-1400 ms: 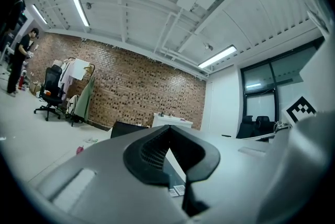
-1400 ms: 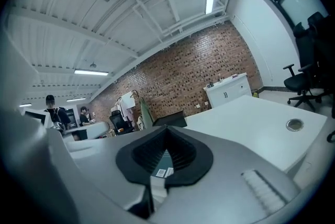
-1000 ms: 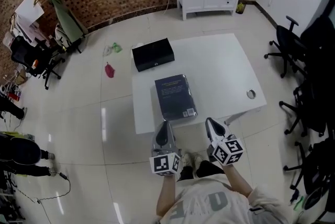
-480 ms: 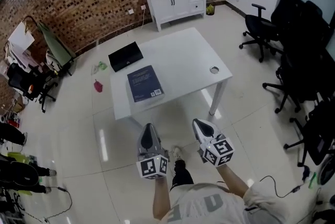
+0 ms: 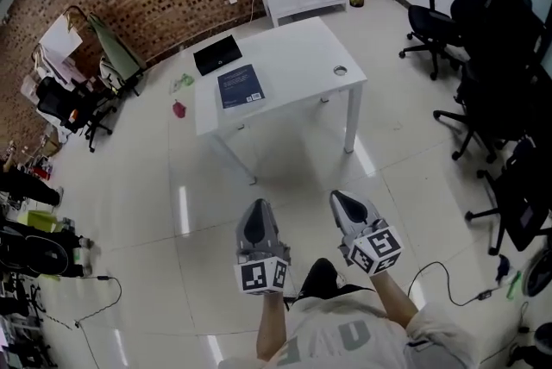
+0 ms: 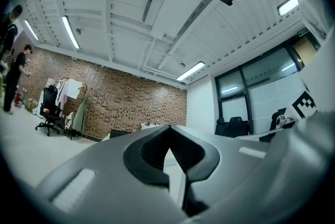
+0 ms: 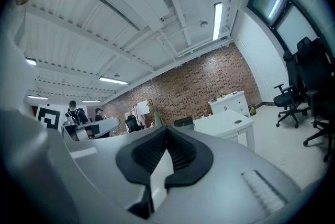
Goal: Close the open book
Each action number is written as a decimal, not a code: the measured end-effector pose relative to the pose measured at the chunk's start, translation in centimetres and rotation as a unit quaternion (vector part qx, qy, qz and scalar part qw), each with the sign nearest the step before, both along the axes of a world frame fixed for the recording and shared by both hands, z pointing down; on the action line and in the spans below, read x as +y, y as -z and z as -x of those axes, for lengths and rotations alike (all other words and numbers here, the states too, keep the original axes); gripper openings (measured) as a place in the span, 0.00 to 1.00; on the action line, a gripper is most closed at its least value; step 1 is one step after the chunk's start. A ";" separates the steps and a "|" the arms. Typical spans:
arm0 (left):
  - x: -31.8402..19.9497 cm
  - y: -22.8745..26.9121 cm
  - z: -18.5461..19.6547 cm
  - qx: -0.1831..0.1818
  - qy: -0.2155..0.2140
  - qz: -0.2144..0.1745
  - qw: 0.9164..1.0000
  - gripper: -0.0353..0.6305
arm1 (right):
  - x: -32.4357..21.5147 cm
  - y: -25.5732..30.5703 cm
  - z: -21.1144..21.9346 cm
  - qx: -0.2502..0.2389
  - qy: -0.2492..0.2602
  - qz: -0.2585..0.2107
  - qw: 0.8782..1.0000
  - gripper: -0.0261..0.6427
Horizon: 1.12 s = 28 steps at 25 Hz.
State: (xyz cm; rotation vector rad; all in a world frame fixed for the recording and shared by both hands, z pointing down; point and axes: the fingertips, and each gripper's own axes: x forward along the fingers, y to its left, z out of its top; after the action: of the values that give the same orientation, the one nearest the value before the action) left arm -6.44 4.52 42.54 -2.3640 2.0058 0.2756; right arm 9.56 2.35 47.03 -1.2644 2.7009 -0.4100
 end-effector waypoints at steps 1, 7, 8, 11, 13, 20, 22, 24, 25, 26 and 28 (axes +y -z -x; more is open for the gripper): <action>1.2 0.2 -0.5 -0.003 -0.001 -0.003 1.000 0.07 | 1.2 0.2 -0.3 -0.005 0.002 -0.002 1.000 0.05; 7.4 -0.1 -2.6 0.004 0.003 -0.018 1.000 0.07 | 7.5 0.3 -1.9 -0.004 0.008 -0.004 1.000 0.05; 8.1 0.0 -2.8 0.005 0.004 -0.019 1.000 0.07 | 8.2 0.4 -2.2 0.002 0.007 -0.009 1.000 0.04; 11.1 0.2 -4.0 0.008 0.004 -0.019 1.000 0.07 | 11.0 0.5 -3.3 0.007 0.004 -0.013 1.000 0.04; 14.1 0.3 -5.1 0.007 0.001 -0.018 1.000 0.07 | 13.5 0.6 -4.2 0.001 0.002 -0.007 1.000 0.04; 21.5 -0.8 -6.7 -0.001 0.007 -0.006 1.000 0.07 | 20.3 1.6 -5.2 -0.008 -0.012 -0.020 1.000 0.04; 22.6 -0.6 -7.5 -0.002 0.001 -0.006 1.000 0.07 | 21.7 2.2 -5.6 -0.016 -0.017 -0.028 0.999 0.04; 23.0 -0.1 -8.1 -0.010 -0.004 -0.012 1.000 0.07 | 22.6 2.8 -6.0 -0.017 -0.020 -0.040 0.999 0.04; 23.2 0.1 -8.4 -0.013 -0.004 -0.013 1.000 0.07 | 22.9 2.9 -6.3 -0.015 -0.020 -0.044 0.999 0.04; 23.4 0.2 -8.8 -0.014 -0.004 -0.014 1.000 0.07 | 23.3 3.0 -6.5 -0.013 -0.020 -0.045 0.999 0.04; 24.0 0.6 -9.2 -0.019 -0.006 -0.019 1.000 0.07 | 24.0 3.4 -7.0 -0.015 -0.022 -0.048 0.999 0.04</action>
State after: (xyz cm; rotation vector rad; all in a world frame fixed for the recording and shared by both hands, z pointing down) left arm 2.77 28.56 41.90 -2.3415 1.9531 0.2651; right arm 16.57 26.38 43.67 -1.2780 2.6299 -0.2890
